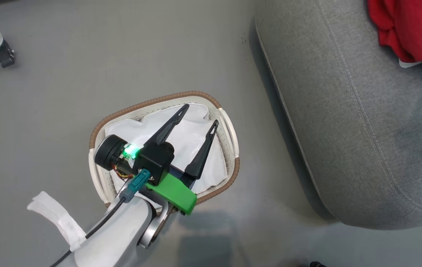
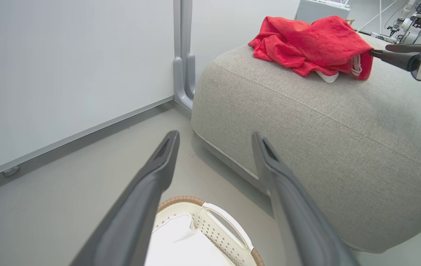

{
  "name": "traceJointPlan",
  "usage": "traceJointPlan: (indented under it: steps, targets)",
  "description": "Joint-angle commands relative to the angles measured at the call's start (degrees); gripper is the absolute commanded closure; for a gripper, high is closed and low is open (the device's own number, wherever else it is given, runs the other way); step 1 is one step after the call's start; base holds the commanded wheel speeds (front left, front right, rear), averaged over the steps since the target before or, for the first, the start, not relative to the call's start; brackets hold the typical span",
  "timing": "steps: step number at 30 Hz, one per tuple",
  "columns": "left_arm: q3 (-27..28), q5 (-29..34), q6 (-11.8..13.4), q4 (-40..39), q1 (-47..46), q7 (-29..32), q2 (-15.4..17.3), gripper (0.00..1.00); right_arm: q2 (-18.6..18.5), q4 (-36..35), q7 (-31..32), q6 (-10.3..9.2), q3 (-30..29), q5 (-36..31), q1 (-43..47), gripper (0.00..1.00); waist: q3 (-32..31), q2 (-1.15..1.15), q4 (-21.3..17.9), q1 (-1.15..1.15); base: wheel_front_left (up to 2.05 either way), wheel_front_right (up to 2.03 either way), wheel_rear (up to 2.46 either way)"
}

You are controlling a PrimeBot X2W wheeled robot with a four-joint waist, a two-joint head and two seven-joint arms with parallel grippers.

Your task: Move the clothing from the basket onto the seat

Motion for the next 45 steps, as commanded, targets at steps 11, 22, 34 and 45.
traceJointPlan:
  steps: [11,22,34,45]
  targets:
    - [3.13,-3.39,0.99,1.82,4.13,-2.81,-1.88,0.0,1.15,-6.92,-0.09,-0.08,4.54,2.21,7.3,0.0,-7.86,0.0,0.5,0.0,0.0,0.0,0.0]
    - [12.51,-3.91,3.04,0.68,11.03,-3.26,-3.83,0.0,1.87,-11.92,-0.1,-0.08,9.8,3.35,8.99,0.0,-15.83,0.0,6.2,0.0,0.0,0.0,0.0]
    - [24.83,-2.23,2.65,1.12,22.34,-3.23,-4.54,0.0,8.29,-16.66,-0.1,-0.08,17.52,5.46,15.45,0.0,-21.2,0.0,12.31,0.0,0.0,0.0,0.0]
    - [33.22,-0.76,0.28,0.71,31.63,-3.23,-8.3,0.0,13.5,-19.88,-0.1,-0.08,23.03,8.0,23.17,0.0,-23.32,0.0,13.26,0.0,0.0,0.0,0.0]
